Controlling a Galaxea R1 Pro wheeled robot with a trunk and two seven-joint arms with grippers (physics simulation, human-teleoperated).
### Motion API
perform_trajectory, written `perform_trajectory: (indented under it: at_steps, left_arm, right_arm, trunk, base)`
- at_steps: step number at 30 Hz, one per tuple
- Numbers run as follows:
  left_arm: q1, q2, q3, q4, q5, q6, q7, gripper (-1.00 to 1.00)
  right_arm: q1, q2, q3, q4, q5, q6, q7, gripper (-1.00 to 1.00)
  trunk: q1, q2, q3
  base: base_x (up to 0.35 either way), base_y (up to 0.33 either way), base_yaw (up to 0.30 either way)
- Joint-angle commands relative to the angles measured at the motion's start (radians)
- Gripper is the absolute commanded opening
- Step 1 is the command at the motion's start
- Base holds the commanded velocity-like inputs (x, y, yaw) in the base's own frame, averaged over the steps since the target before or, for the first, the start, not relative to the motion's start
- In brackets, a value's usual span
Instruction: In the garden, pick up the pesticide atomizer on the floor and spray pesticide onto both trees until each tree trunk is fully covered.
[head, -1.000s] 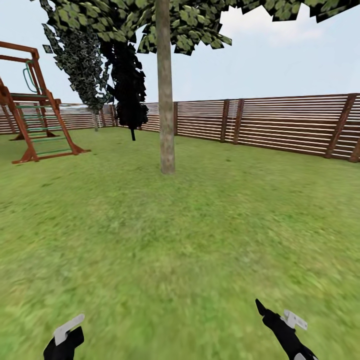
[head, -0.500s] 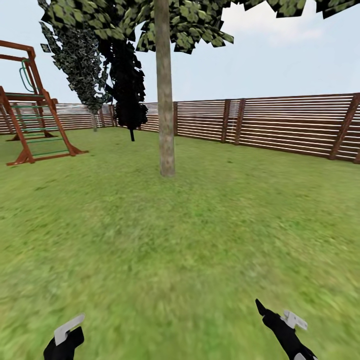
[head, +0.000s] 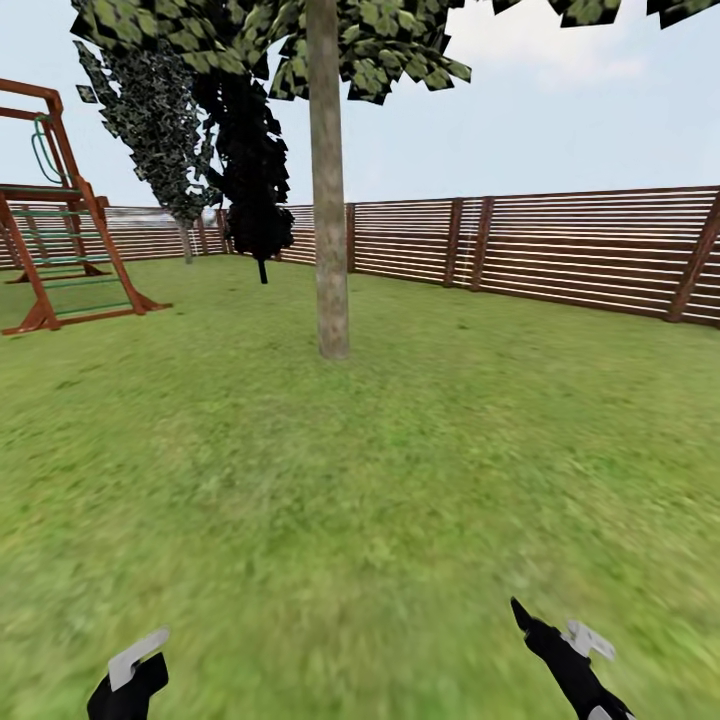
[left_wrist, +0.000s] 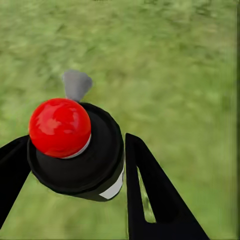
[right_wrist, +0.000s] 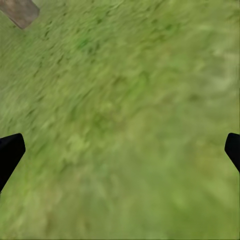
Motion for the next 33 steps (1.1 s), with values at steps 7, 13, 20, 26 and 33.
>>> perform_trajectory:
  at_steps: [7, 13, 20, 26, 33]
  left_arm:
    - [0.0, 0.0, -0.001, 0.0, 0.0, 0.0, 0.0, -1.0]
    - [0.0, 0.0, -0.001, 0.0, 0.0, 0.0, 0.0, -1.0]
    - [0.0, 0.0, -0.001, 0.0, 0.0, 0.0, 0.001, -1.0]
    - [0.0, 0.0, -0.001, 0.0, 0.0, 0.0, 0.001, -1.0]
    - [0.0, 0.0, -0.001, 0.0, 0.0, 0.0, 0.001, -1.0]
  right_arm:
    - [0.0, 0.0, 0.0, 0.0, 0.0, 0.0, 0.0, 1.0]
    - [0.0, 0.0, 0.0, 0.0, 0.0, 0.0, 0.001, 1.0]
    - [0.0, 0.0, 0.0, 0.0, 0.0, 0.0, 0.001, 1.0]
    - [0.0, 0.0, 0.0, 0.0, 0.0, 0.0, 0.0, 1.0]
    - [0.0, 0.0, 0.0, 0.0, 0.0, 0.0, 0.0, 1.0]
  trunk:
    - [0.0, 0.0, 0.0]
    - [0.0, 0.0, 0.0]
    - [0.0, 0.0, 0.0]
    - [0.0, 0.0, 0.0]
    - [0.0, 0.0, 0.0]
  base:
    - [0.328, 0.0, 0.0]
    - [0.328, 0.0, 0.0]
    - [0.328, 0.0, 0.0]
    - [0.328, 0.0, 0.0]
    - [0.328, 0.0, 0.0]
